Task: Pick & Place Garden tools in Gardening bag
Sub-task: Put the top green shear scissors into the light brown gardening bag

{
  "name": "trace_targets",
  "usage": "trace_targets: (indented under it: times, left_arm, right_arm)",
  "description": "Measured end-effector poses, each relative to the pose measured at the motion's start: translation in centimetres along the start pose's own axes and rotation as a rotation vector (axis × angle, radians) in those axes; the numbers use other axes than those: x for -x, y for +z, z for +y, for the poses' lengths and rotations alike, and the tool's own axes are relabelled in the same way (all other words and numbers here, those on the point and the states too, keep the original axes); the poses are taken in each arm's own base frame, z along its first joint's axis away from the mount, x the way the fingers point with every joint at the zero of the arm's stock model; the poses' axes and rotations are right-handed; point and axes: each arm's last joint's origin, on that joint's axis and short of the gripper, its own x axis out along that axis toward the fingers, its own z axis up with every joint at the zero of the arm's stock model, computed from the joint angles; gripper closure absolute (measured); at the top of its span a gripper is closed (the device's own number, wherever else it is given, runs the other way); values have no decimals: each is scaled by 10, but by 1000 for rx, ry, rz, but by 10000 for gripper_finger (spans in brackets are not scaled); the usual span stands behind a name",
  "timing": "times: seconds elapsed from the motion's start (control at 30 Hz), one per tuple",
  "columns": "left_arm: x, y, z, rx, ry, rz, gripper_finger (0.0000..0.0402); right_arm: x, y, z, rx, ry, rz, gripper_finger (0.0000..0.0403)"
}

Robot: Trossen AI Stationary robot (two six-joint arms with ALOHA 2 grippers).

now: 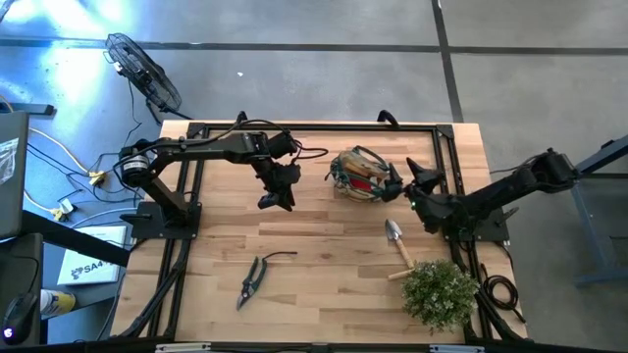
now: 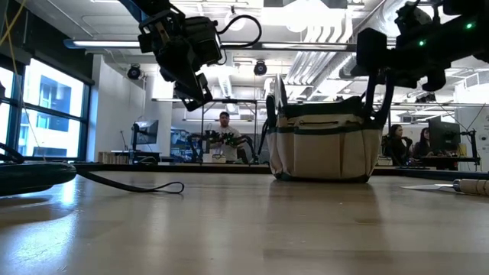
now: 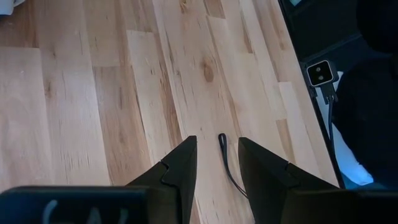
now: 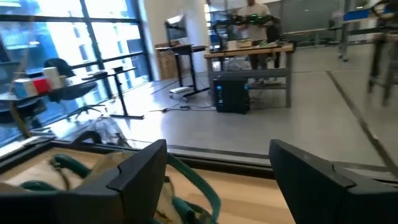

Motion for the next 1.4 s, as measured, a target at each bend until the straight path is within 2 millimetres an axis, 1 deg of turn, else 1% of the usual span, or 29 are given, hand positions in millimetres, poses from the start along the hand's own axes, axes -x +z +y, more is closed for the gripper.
trace_targets:
  times: [0.13,0.27,0.47,0.6,0.73,1.03,1.27,1.4]
  left_arm:
    - [0,0,0,-2,0,-2,288]
    - [0,0,0,-3,-7,-5,288]
    - [0,1,0,6,-17,-9,288]
    - [0,1,0,11,-17,-9,288]
    - [0,1,0,11,-17,-9,288]
    - [0,1,0,6,-15,-14,288]
    - [0,1,0,6,-15,-14,288]
    - [0,1,0,6,-15,-13,288]
  right_arm:
    - [-4,-6,-2,-7,-55,0,128]
    - [-15,-15,-6,-49,-68,18,131]
    - [-30,-22,-8,-105,-44,59,158]
    - [-34,-24,-9,-94,-45,71,177]
    - [-35,-21,-7,-126,-27,63,188]
    - [-36,-3,-4,-188,-53,-27,192]
    - [-42,-4,-7,-227,-46,-22,192]
    - [-46,-9,-9,-242,-42,0,192]
